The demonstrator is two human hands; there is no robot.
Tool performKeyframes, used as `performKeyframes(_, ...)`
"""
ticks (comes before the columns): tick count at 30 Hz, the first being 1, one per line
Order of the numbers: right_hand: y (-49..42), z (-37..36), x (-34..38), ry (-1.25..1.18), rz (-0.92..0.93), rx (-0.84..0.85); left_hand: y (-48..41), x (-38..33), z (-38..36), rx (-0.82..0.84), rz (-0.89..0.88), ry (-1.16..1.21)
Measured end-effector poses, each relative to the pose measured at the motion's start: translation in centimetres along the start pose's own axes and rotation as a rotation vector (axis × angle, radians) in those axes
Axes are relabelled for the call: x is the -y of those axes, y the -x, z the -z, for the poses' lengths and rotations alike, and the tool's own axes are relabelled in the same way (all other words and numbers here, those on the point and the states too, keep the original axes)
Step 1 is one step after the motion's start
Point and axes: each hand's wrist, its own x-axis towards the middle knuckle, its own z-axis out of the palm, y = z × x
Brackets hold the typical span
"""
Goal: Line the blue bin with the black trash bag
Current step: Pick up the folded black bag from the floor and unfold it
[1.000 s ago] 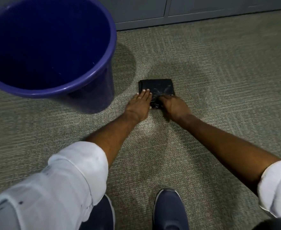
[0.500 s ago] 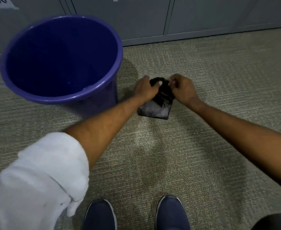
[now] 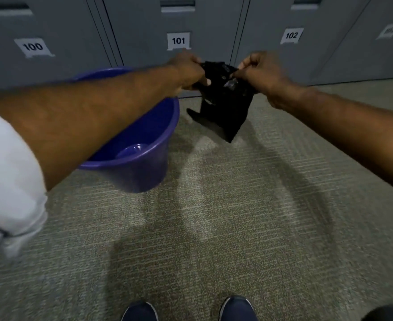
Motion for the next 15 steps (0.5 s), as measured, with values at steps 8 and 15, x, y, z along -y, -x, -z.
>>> performKeyframes(8,-3.0,2.3,8.2,0.38,-0.174,0.366,0.4,1.2,3.9,-0.021,-0.13,-0.064)
performKeyframes(15,-3.1,2.7,6.2,0.776,-0.231,0.304,1.7,-0.2,4.7,0.075,-0.25,-0.111)
